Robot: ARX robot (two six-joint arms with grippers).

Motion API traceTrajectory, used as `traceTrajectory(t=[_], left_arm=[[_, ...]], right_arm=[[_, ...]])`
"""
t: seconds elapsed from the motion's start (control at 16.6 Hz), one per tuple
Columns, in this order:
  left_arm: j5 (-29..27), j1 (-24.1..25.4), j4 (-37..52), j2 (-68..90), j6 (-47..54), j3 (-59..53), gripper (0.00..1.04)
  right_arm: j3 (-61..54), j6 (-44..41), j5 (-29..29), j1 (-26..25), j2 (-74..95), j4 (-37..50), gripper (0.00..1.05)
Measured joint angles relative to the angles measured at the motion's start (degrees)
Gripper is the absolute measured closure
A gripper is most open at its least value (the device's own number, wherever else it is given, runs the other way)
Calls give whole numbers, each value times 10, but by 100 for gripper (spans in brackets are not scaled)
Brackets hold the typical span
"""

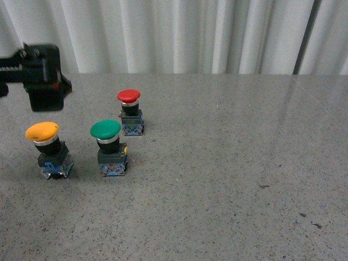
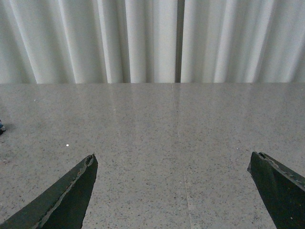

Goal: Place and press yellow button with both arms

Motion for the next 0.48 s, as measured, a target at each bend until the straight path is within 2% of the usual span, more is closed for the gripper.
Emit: traceTrajectory(t=[0.18,0.48], left_arm=[[3,3,11,42,-5,-3,7],[46,10,17,64,-12,-14,7]], right_arm=[[0,0,0,0,0,0,7],[0,0,0,0,0,0,7]])
